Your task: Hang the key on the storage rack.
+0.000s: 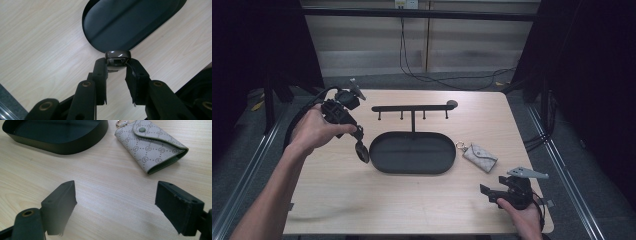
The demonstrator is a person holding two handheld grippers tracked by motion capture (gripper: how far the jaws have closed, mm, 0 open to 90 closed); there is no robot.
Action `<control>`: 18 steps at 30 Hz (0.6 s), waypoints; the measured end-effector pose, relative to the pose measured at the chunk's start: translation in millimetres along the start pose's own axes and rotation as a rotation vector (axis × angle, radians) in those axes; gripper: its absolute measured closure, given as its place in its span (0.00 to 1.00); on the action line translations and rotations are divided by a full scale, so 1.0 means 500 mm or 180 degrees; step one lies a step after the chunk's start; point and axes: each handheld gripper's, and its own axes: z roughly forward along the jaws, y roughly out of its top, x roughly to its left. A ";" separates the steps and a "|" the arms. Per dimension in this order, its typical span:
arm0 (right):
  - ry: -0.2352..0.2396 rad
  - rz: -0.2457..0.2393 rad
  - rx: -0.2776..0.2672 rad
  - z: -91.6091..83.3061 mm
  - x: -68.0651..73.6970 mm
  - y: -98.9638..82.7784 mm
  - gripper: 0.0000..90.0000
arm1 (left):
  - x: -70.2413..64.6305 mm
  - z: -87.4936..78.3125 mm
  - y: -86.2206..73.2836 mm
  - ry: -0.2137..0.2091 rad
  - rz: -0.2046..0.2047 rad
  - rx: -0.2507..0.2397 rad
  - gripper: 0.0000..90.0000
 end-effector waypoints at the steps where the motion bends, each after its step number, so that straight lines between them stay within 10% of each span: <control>1: 0.0000 0.0002 0.0001 0.000 0.000 0.000 0.19 | 0.000 0.004 0.004 -0.0008 0.0002 0.0028 0.78; 18: 0.0018 0.0003 -0.0008 -0.003 -0.001 -0.001 0.19 | -0.007 0.016 0.071 0.0025 -0.0038 0.0180 0.78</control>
